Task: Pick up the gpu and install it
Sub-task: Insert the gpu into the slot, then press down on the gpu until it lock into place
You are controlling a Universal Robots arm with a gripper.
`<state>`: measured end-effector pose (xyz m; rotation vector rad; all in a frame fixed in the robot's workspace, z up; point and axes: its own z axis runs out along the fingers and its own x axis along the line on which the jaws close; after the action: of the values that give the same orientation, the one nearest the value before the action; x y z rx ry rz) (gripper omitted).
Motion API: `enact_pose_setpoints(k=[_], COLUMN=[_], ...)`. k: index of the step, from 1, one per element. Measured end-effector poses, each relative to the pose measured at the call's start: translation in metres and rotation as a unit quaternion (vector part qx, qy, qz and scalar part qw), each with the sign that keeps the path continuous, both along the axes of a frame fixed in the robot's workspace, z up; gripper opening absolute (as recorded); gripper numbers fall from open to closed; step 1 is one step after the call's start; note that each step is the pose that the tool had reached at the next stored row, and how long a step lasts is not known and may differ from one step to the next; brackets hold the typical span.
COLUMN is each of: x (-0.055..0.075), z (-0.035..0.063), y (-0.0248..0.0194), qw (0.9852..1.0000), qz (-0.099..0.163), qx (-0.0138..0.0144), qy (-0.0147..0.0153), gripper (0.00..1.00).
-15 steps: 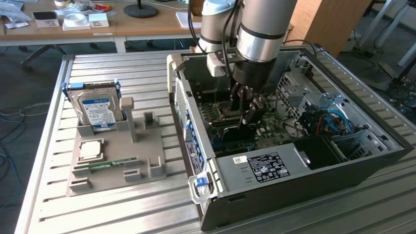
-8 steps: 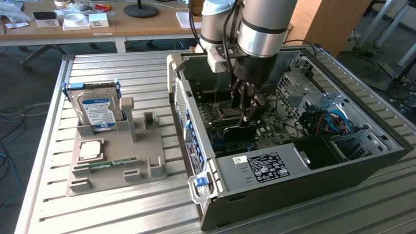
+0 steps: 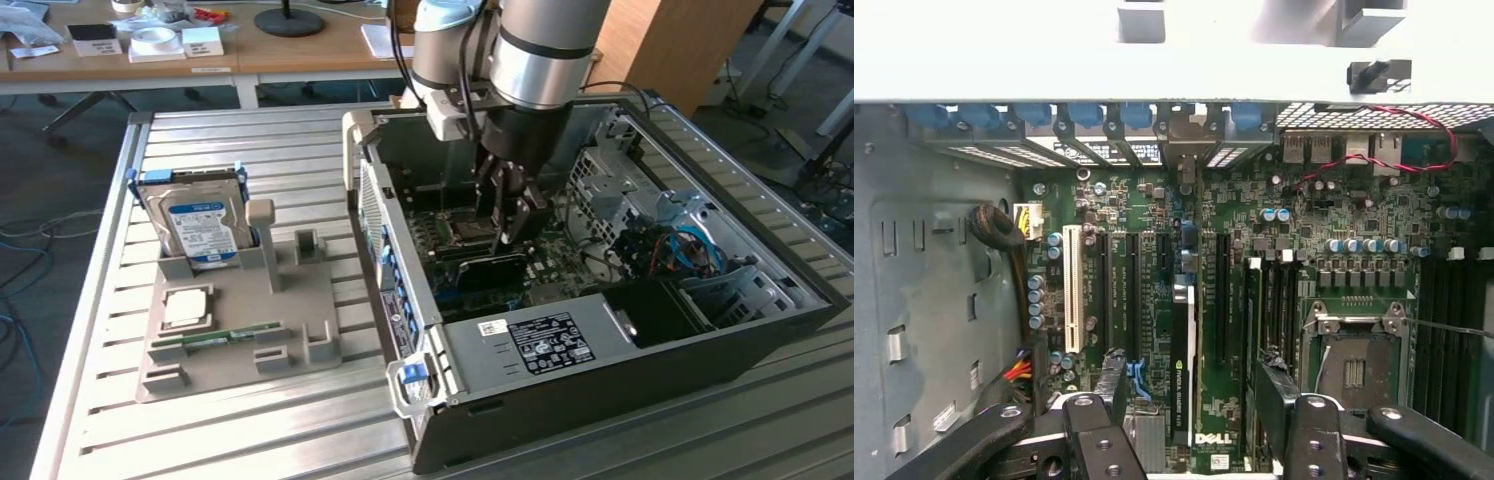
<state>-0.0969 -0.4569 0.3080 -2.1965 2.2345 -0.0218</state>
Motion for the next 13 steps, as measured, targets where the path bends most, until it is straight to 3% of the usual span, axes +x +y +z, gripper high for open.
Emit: enact_pose_setpoints(k=[13], x=[0.0], z=[0.0021], y=[0.0], qw=[1.0], qz=[0.0], qx=[-0.0001], qy=[0.0], gripper=[0.64])
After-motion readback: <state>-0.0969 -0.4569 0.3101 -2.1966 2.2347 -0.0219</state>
